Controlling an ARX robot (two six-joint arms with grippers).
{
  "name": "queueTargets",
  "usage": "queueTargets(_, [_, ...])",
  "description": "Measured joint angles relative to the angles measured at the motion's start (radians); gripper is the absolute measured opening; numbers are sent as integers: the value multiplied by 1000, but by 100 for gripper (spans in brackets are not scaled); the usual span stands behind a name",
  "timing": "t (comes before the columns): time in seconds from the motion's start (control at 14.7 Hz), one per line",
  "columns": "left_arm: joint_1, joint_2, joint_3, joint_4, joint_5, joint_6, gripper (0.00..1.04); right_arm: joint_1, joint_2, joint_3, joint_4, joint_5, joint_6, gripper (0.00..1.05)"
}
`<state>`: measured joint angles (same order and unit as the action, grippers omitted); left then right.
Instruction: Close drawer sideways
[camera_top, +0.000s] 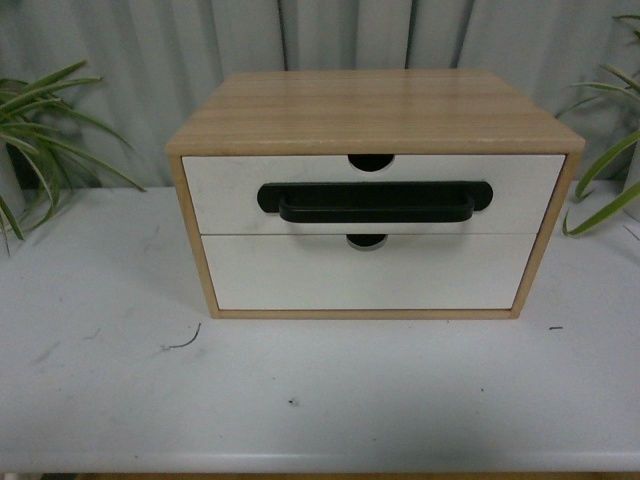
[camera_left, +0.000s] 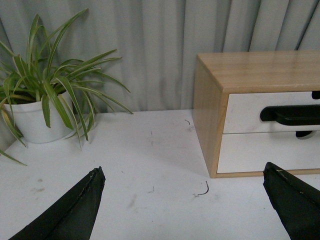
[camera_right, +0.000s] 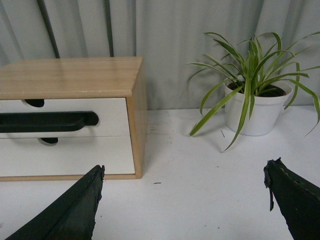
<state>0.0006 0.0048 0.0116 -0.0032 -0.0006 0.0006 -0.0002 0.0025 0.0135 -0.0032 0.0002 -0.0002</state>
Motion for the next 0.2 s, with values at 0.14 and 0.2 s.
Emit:
queueTargets(0.14, [0, 0, 0, 0, 0, 0, 98, 0, 0, 0, 0, 0, 0, 98])
queueTargets(0.2, [0, 0, 0, 0, 0, 0, 98, 0, 0, 0, 0, 0, 0, 98])
